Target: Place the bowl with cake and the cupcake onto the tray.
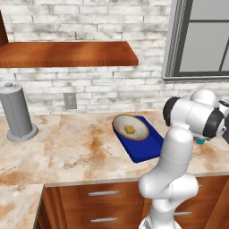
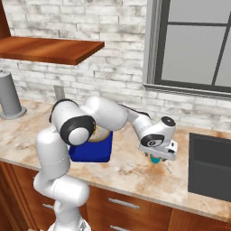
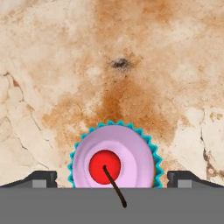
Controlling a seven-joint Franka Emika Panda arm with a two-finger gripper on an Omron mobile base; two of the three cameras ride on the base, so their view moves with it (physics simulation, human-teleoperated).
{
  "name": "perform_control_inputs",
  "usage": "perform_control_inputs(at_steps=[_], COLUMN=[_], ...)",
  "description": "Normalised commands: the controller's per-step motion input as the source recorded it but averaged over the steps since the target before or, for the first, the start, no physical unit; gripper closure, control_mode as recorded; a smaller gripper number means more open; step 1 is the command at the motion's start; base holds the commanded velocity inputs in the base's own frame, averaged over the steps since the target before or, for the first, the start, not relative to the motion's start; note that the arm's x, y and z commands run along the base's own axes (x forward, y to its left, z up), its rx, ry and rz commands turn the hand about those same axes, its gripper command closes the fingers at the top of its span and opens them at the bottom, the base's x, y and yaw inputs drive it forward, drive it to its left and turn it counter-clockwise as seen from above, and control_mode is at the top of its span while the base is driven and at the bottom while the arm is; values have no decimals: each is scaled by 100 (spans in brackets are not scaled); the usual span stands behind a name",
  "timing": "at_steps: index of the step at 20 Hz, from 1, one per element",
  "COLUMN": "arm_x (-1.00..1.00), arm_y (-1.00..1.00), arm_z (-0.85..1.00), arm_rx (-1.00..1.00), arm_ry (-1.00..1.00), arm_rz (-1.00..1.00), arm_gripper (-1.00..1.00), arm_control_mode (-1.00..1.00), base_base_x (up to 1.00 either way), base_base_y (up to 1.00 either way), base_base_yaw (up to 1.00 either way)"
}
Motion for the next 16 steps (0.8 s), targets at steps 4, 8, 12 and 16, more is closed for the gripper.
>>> perform_control_inputs(at_steps=[4, 8, 12, 16], arm_x=[0, -1, -6, -31], arm_y=[0, 1, 21, 46], arm_z=[0, 0, 28, 46], arm_rx=[0, 0, 0, 0], arm_ry=[0, -1, -1, 0], arm_rz=[0, 0, 0, 0], arm_gripper=[100, 100, 100, 100], arm_control_mode=[-100, -100, -100, -100], base_base_x=[0, 0, 0, 0], base_base_y=[0, 0, 0, 0], base_base_yaw=[0, 0, 0, 0])
